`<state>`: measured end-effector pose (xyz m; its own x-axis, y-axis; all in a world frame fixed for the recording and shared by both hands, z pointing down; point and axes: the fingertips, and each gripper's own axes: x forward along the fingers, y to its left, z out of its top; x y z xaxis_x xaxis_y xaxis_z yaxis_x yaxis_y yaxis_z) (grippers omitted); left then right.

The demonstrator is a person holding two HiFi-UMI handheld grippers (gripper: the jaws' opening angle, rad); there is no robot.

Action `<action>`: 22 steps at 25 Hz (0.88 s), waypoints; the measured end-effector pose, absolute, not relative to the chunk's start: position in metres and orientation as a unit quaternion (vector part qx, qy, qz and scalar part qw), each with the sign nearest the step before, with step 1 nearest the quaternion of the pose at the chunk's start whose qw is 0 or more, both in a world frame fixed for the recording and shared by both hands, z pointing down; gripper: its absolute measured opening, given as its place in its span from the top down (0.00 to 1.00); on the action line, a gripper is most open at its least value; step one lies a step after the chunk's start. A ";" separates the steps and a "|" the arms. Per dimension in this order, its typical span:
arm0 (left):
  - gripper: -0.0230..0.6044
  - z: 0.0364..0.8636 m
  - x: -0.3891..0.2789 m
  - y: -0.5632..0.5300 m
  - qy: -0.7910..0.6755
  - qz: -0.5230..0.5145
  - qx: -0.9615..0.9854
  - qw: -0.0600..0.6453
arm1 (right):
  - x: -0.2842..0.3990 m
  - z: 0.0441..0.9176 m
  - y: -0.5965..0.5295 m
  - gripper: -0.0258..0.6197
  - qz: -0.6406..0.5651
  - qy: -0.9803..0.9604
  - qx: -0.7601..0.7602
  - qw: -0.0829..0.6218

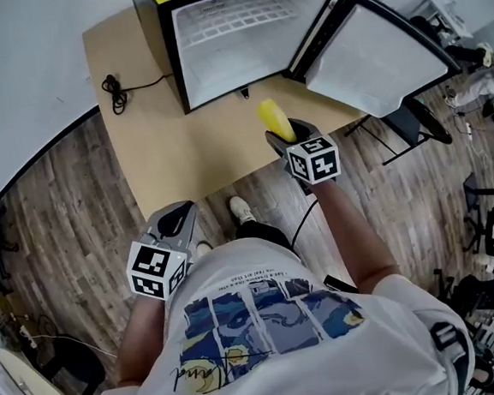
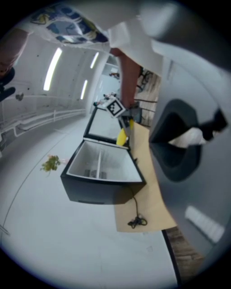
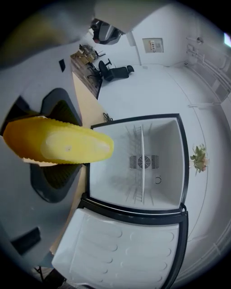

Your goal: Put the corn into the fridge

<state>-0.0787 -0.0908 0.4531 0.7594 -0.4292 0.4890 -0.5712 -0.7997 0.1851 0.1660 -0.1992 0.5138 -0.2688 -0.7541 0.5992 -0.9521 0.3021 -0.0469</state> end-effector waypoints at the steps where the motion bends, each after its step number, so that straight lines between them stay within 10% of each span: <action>1: 0.95 0.450 -0.072 -0.100 -0.277 0.215 0.922 0.162 | 0.172 0.515 -0.214 0.58 0.203 -0.772 0.552 0.243; 22: 0.95 0.445 -0.028 -0.193 -0.411 0.222 0.868 0.171 | 0.240 0.578 -0.424 0.58 0.196 -0.784 0.525 0.266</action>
